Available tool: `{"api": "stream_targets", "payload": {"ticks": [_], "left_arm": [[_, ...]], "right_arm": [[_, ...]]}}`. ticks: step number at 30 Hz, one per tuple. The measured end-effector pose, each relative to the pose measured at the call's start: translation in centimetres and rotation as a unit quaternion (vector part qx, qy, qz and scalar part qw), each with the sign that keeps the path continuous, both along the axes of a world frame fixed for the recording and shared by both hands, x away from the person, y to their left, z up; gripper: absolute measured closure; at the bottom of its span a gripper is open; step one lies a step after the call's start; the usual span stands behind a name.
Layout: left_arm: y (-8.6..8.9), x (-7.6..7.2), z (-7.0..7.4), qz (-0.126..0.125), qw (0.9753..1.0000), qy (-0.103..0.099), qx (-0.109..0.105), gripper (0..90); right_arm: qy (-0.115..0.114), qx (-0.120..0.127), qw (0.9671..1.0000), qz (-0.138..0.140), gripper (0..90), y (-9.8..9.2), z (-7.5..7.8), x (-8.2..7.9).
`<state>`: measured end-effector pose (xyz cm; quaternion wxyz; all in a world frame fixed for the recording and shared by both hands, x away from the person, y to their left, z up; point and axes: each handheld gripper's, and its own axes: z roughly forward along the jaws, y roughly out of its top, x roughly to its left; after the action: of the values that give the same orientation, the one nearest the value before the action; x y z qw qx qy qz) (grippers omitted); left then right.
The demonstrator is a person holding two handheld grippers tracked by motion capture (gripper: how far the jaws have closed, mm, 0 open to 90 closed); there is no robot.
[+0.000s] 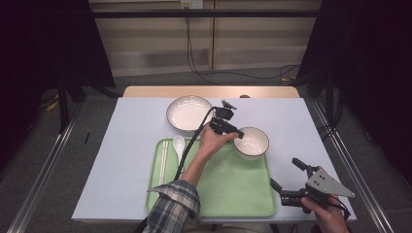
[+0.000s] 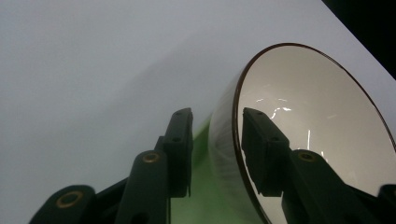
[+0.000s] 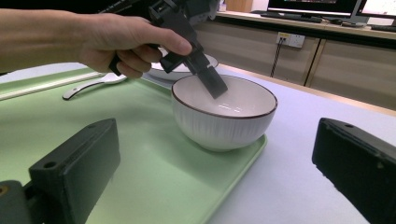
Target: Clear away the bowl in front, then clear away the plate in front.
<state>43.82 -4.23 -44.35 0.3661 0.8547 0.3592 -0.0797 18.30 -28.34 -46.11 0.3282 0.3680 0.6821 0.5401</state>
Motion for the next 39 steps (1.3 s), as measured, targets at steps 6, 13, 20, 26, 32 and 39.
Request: {"api": "stream_targets", "payload": {"ticks": [6, 13, 20, 26, 32, 39], "left_arm": [[2.1, -0.2, 0.9, 0.01, 0.9993, -0.033, -0.018, 52.0], [4.8, -0.4, 2.1, 0.034, 0.9964, -0.062, -0.048, 36.7], [7.3, -0.6, 3.2, 0.055, 0.9921, -0.087, -0.071, 30.4], [9.4, -0.3, 2.8, 0.085, 0.99, -0.105, -0.04, 23.5], [11.4, -0.3, 3.1, 0.097, 0.9878, -0.112, -0.048, 22.5], [14.1, 0.1, 3.6, 0.106, 0.9857, -0.114, -0.064, 18.3]], "right_arm": [[0.008, 0.001, 1.0, 0.006, 0.5, 0.0, 0.0, 0.1], [0.009, 0.001, 1.0, 0.002, 0.5, 0.1, -0.1, 0.3], [0.009, 0.001, 1.0, 0.002, 0.6, 0.1, 0.0, 0.3], [0.008, 0.0, 1.0, -0.002, 0.6, 0.1, -0.1, 0.3], [0.008, 0.0, 1.0, 0.0, 0.6, 0.1, 0.0, 0.3], [0.009, -0.001, 0.9999, -0.007, 0.7, 0.1, -0.1, 0.4]]}}
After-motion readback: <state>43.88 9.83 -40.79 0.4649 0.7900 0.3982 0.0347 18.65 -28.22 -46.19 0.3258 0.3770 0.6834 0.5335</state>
